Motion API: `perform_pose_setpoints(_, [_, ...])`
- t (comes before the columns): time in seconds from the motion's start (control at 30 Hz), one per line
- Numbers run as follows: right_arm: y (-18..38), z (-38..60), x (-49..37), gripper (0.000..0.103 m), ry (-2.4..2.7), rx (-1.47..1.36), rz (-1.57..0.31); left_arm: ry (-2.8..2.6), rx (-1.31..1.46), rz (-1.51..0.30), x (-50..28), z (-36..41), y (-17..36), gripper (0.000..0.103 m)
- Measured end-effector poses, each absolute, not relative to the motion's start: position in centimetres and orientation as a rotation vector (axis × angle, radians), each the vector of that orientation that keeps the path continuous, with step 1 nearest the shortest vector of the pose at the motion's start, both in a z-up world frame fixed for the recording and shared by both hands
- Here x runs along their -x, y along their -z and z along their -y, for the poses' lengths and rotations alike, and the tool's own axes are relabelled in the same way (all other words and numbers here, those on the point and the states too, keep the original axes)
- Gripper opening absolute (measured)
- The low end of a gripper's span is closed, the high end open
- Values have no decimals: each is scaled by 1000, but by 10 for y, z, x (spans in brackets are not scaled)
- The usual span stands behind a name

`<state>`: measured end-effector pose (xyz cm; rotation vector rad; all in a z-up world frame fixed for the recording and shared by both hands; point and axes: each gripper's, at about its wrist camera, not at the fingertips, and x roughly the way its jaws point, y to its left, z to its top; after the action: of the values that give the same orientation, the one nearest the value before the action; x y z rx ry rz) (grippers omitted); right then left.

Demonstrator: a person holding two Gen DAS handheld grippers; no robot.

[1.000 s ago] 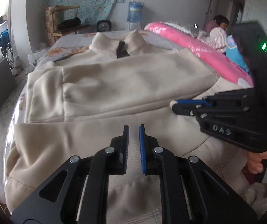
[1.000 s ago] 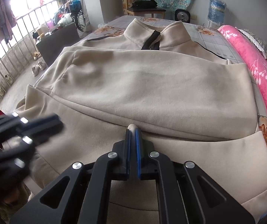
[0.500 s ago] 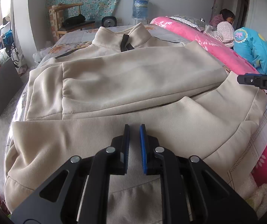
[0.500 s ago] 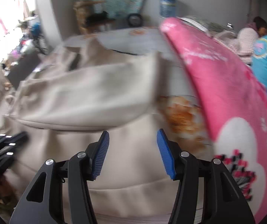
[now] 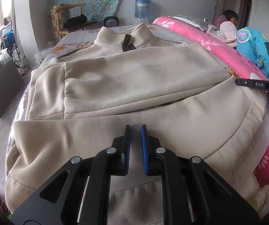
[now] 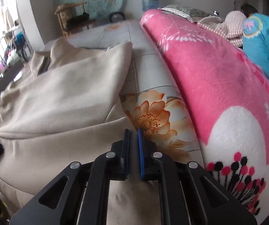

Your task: Fold large clothes

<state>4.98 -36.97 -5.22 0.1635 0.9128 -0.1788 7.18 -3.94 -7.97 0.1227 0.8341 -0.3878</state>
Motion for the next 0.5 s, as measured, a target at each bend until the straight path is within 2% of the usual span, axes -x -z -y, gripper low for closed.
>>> perform_pose_setpoints(0.23, [-14,340,-7,39,66,-157,-725,377,-120,-831,-72,40,81,12])
perform_pose_setpoints(0.43, [29,230,-19,39,-354,-101,-894,373,-113,-829,-70,40,81,12])
perform_pose_setpoints(0.5, [48,207,-28,33,-413,-93,-945,374,-105,-831,-71,39,81,12])
